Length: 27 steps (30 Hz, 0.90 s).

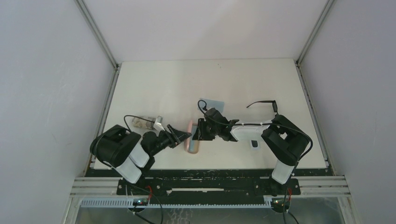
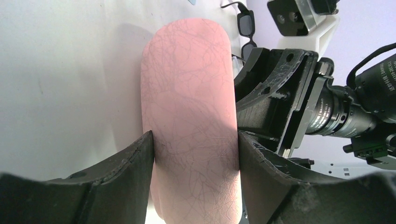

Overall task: Organize the sunglasses
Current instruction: Adjust the glasses cleaning cloth on the sunglasses case.

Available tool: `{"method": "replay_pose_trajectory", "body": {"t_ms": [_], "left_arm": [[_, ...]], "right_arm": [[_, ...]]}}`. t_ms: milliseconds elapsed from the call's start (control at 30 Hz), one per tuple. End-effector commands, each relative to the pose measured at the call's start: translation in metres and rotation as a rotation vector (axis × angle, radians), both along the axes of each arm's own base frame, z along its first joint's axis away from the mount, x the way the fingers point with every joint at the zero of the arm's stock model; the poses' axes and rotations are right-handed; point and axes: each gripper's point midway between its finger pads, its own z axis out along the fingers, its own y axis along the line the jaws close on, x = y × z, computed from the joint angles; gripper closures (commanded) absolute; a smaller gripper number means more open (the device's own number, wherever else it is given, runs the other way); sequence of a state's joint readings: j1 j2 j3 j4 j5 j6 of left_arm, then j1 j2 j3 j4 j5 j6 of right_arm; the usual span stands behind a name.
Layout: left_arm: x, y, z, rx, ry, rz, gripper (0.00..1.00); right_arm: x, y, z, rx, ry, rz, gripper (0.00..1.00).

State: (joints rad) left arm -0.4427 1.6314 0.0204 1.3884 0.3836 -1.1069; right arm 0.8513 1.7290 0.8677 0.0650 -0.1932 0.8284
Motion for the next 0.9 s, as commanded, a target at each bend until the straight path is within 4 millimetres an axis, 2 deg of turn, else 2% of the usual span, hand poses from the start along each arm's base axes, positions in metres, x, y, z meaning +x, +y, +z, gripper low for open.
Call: {"method": "replay_pose_trajectory", "body": {"t_ms": [0, 300, 533, 700, 867], "left_arm": [[0.007, 0.000, 0.022, -0.048, -0.074, 0.029, 0.57], [0.008, -0.003, 0.021, -0.048, -0.069, 0.023, 0.57], [0.008, -0.003, 0.022, -0.047, -0.072, 0.021, 0.58], [0.008, -0.003, 0.022, -0.049, -0.073, 0.021, 0.59], [0.009, -0.003, 0.022, -0.049, -0.072, 0.022, 0.60]], "right_arm": [[0.007, 0.023, 0.013, 0.053, -0.035, 0.026, 0.66], [0.004, 0.035, 0.010, 0.056, -0.027, 0.051, 0.66], [0.006, 0.034, 0.002, 0.014, -0.020, 0.041, 0.66], [0.008, 0.028, -0.005, -0.041, -0.031, 0.022, 0.77], [0.010, 0.021, -0.002, -0.074, -0.054, 0.007, 0.87]]}}
